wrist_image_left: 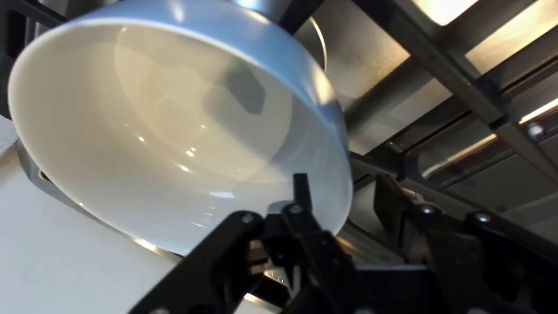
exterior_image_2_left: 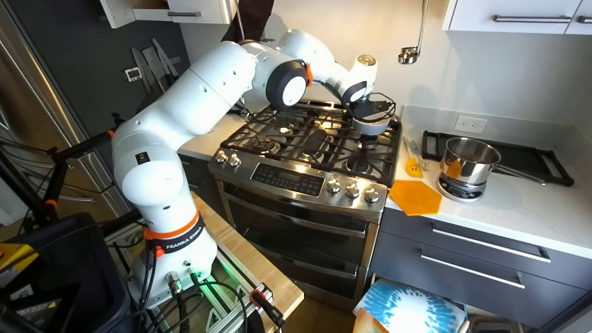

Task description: Put the bowl on the back right plate of the stove

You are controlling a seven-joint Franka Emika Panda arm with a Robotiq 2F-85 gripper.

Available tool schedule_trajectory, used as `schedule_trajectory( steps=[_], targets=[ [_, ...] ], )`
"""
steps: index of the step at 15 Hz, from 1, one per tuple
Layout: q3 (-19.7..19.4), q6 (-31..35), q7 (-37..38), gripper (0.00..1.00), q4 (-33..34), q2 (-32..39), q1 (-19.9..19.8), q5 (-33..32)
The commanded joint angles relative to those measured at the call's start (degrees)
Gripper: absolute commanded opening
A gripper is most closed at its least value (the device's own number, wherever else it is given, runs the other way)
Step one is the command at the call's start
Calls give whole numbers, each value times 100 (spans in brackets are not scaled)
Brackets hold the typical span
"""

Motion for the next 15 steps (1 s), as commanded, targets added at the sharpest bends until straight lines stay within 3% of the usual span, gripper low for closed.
schedule_trajectory(
  steps=[1, 2, 3, 5, 9, 11, 15],
  targets=[
    [-18, -204, 41, 75, 177, 111, -18, 130],
    [-25, -199, 55, 83, 202, 134, -20, 131],
    [-30, -194, 57, 40, 241, 181, -30, 133],
    [-64, -184, 83, 44, 252, 212, -30, 114],
    [-101, -215, 71, 11, 250, 219, -25, 67],
    [-106, -240, 77, 0, 229, 193, -17, 60],
    [-89, -259, 23, 1, 104, 48, 23, 30]
  ],
)
